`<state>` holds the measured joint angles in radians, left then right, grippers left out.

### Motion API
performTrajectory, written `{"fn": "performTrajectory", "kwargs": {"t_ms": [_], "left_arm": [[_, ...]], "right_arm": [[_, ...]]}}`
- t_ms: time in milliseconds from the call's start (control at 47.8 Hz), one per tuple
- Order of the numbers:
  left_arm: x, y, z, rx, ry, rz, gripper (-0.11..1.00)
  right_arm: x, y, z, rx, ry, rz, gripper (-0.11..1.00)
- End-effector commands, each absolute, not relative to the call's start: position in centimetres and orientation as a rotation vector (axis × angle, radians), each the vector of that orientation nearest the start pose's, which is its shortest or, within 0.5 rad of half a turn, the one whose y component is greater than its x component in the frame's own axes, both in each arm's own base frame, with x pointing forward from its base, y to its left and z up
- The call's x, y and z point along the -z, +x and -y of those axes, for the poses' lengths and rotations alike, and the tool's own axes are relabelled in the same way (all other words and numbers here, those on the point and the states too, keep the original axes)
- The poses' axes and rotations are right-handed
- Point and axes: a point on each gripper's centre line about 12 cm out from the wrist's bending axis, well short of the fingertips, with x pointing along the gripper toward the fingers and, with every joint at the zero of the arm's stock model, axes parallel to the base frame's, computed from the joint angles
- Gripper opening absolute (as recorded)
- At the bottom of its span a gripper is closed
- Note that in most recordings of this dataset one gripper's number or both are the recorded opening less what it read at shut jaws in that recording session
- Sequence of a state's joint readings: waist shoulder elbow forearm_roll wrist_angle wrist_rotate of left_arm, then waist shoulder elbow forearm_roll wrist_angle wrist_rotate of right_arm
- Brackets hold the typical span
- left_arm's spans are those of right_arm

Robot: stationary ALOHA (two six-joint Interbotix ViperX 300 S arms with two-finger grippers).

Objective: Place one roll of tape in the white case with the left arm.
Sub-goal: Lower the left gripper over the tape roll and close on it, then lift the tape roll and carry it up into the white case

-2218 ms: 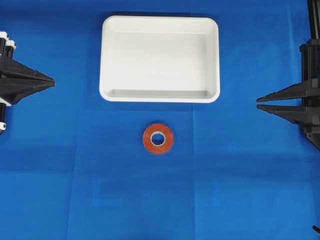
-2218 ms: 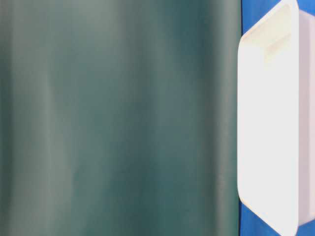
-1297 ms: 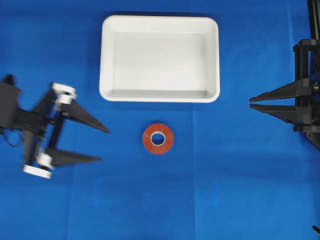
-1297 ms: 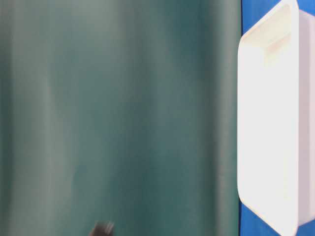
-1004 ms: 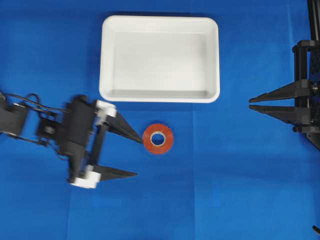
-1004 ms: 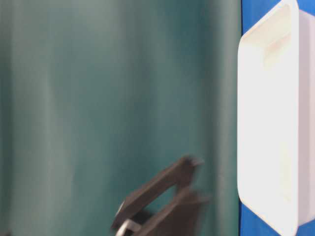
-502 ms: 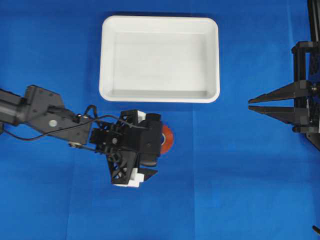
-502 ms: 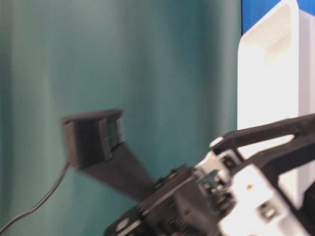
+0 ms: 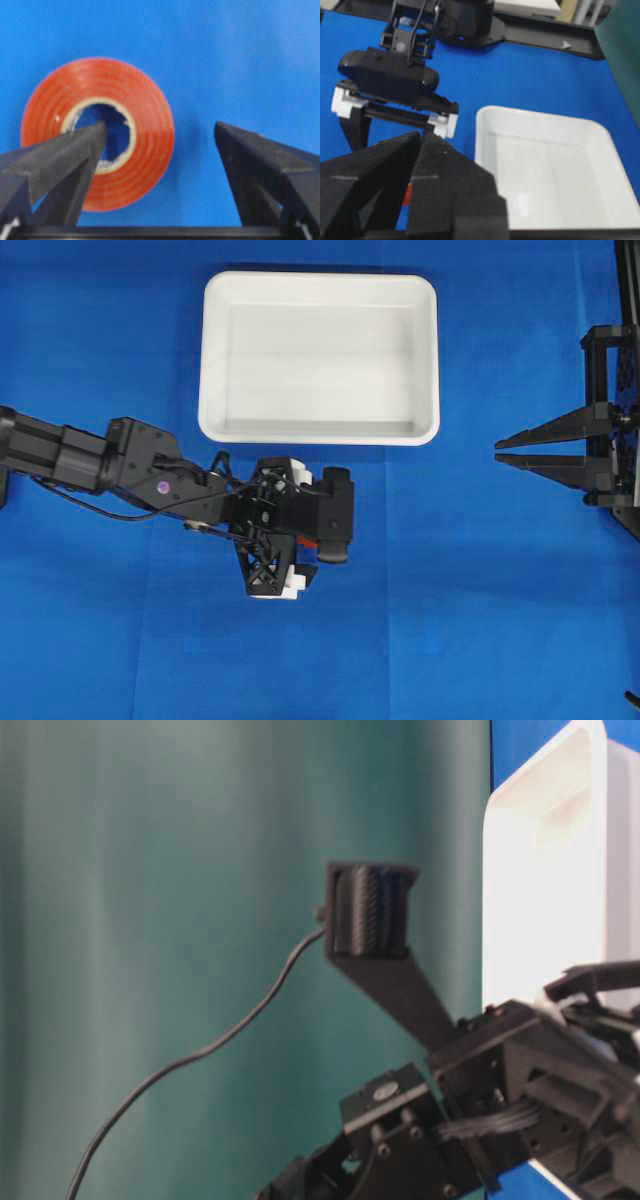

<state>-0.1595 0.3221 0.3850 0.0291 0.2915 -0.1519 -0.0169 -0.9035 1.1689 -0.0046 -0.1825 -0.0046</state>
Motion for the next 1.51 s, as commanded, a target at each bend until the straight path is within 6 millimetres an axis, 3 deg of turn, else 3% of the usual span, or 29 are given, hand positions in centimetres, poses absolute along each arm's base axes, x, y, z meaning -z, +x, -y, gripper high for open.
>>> {"fn": "performTrajectory", "kwargs": {"t_ms": [0,126,209,314,356,628,795,1025,1193,1486], "left_arm": [[-10.9,44.6,6.9,0.074,-0.031,-0.988,0.9],[-11.1,44.9,7.0,0.071,-0.028,-1.014,0.82],[-11.7,45.2,7.0,0.07,-0.024,-1.021,0.62],[-12.7,45.4,7.1,0.075,-0.005,-1.031,0.29],[-13.4,45.4,7.3,0.077,0.001,-1.03,0.24],[-18.5,45.2,6.2,0.064,0.057,-1.002,0.25],[-20.1,45.0,2.4,0.002,0.104,-1.001,0.25],[-20.2,45.0,-4.2,-0.075,0.133,-1.001,0.25],[-18.8,45.0,-8.0,-0.128,0.127,-0.982,0.25],[-14.9,45.0,-11.4,-0.182,0.08,-1.038,0.25]], "right_arm": [[-27.7,21.1,0.4,0.017,-0.013,-0.068,-0.11],[-27.7,21.1,0.4,0.017,-0.013,-0.069,-0.11],[-27.6,21.1,0.4,0.016,-0.014,-0.072,-0.11],[-27.5,21.2,0.4,0.016,-0.013,-0.08,-0.11],[-27.4,21.2,0.4,0.016,-0.013,-0.083,-0.11],[-27.3,21.2,0.4,0.016,-0.013,-0.089,-0.11],[-27.2,21.2,0.4,0.016,-0.013,-0.097,-0.11],[-26.7,21.4,0.4,0.016,-0.013,-0.12,-0.11],[-26.6,21.5,0.3,0.014,-0.014,-0.124,-0.11],[-26.6,21.5,0.3,0.015,-0.013,-0.124,-0.11]]}}
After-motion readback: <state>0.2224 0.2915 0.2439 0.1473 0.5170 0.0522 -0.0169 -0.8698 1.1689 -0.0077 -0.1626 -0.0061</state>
